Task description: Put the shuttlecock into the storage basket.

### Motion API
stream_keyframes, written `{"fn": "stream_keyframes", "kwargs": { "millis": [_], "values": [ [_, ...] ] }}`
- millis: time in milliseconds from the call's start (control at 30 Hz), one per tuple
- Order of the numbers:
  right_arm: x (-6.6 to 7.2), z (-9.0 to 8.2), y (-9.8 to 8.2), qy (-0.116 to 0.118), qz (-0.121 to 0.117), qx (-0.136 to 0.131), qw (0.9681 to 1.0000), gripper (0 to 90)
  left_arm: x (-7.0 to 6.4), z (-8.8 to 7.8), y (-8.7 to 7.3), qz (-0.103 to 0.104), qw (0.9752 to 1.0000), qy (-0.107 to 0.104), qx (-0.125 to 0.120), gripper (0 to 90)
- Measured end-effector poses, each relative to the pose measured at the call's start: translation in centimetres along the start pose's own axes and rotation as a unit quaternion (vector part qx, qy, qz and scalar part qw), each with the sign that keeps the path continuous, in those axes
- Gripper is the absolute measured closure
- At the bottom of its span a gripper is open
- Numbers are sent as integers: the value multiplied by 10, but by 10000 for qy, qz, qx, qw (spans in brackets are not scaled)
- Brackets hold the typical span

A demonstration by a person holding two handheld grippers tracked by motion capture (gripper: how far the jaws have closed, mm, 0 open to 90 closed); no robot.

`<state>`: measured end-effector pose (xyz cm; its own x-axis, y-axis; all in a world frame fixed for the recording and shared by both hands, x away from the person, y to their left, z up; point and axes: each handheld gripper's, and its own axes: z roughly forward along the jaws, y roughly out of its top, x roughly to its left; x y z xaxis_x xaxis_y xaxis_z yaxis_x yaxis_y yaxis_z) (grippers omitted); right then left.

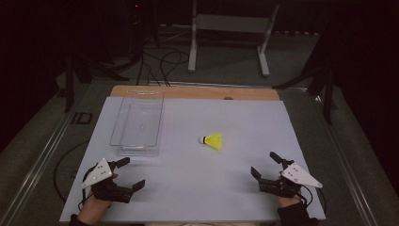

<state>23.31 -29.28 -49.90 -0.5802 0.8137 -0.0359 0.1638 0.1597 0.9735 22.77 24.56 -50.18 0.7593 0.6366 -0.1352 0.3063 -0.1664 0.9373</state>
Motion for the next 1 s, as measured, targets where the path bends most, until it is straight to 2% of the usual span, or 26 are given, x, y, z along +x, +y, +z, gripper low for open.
{"fn": "stream_keyframes", "kwargs": {
  "millis": [333,500,567,633,733,800,933,1000],
  "values": [
    [0,-1,1,-2,27,-22,10000,95,-3,-2,6,-54,9999,3,-102,0],
    [0,0,0,5,33,-14,10000,95,-5,-4,17,-8,9996,-185,-195,0],
    [1,0,1,7,15,-4,10000,95,-6,-5,23,82,9995,-262,-125,0],
    [2,1,1,30,-4,12,10000,95,-7,-6,32,213,9989,-399,97,0],
    [2,1,1,35,-6,7,10000,95,-8,-6,38,305,9982,-469,229,0],
    [3,1,1,31,-6,17,10000,95,-8,-6,44,370,9975,-528,299,0],
    [3,1,1,42,-9,14,10000,95,-9,-8,58,470,9971,-527,285,0],
    [3,1,1,51,-2,13,10000,95,-10,-7,64,506,9963,-603,359,0]
  ]
}}
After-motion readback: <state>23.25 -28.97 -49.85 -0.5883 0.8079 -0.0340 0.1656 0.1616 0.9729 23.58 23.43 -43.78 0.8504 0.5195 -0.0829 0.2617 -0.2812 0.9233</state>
